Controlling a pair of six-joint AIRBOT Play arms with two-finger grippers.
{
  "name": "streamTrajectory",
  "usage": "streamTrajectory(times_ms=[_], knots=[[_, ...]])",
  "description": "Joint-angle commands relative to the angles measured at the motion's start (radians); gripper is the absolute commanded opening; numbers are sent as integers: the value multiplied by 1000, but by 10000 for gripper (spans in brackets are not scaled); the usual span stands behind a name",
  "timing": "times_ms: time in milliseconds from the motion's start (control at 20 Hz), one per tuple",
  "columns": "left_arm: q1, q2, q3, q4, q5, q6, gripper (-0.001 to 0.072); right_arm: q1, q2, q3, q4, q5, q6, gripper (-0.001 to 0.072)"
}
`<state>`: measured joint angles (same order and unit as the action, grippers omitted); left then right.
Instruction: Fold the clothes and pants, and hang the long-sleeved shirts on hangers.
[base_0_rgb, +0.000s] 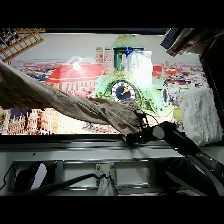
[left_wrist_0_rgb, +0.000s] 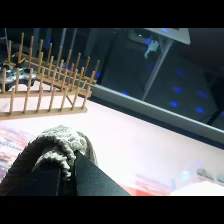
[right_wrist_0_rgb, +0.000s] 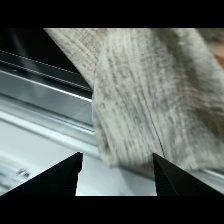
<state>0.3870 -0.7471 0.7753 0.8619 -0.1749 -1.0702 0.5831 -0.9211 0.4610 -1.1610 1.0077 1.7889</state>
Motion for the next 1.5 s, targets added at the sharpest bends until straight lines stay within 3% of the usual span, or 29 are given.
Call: streamTrajectory(times_ms=[0, 100, 200, 250, 300, 450, 600, 800, 1100, 1300, 1450], knots=[[1, -1, 1, 0, 0, 0, 12, 74, -93, 8, -80, -71, 45, 501], [1, -1, 1, 0, 0, 0, 12, 74, -114, 13, -172, -76, 123, 460], [1, -2, 1, 0, 1, 0, 12, 74, -114, 14, -252, -86, 175, 223], [1, -3, 1, 0, 1, 0, 12, 74, -113, 15, -265, -94, 175, 51], [1, -4, 1, 0, 1, 0, 12, 73, -112, 15, -267, -102, 176, 22], [2, -2, 2, 0, 8, 0, 12, 71, -60, 34, -301, -68, 182, 19], [2, 3, 38, 1, 9, 1, 12, 24, 85, 127, -445, 40, 193, 19], [1, 1, 97, 0, 33, 0, 12, -200, 262, 333, -640, 56, 186, 19], [2, 148, 114, 1, 80, 1, 12, -530, 349, 633, -647, 80, 53, 20], [1, 261, 114, 0, 99, 0, 12, -581, 353, 705, -641, 94, 28, 20], [1, 303, 114, 1, 42, 0, 13, -581, 352, 708, -606, 86, 27, 20]])
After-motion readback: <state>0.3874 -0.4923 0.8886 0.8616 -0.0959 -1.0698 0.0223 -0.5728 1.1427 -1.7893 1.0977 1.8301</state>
